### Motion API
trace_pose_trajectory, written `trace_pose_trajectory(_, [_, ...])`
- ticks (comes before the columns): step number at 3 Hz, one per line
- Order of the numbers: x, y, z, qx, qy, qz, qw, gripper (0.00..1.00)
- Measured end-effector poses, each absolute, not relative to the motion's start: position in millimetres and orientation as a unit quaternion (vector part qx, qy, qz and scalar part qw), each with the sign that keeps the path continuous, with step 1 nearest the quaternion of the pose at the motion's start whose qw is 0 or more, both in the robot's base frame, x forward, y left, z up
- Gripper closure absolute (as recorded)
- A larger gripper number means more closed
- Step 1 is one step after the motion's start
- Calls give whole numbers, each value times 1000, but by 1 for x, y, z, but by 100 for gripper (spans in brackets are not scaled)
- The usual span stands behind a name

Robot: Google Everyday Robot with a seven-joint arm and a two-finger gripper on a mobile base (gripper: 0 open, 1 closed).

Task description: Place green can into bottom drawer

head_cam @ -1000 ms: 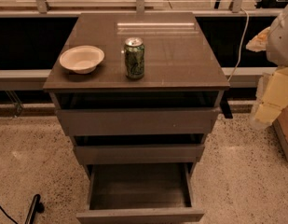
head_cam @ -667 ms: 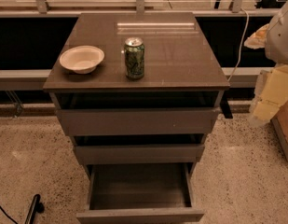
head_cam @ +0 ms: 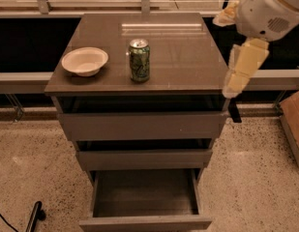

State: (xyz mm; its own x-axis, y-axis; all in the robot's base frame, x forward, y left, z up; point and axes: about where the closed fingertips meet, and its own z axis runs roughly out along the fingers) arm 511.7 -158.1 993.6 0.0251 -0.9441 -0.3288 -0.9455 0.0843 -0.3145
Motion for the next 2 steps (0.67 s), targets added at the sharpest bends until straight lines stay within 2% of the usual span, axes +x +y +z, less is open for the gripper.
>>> trace_pose_trajectory(2, [600, -103, 1001, -678, 652, 82, 330, 0])
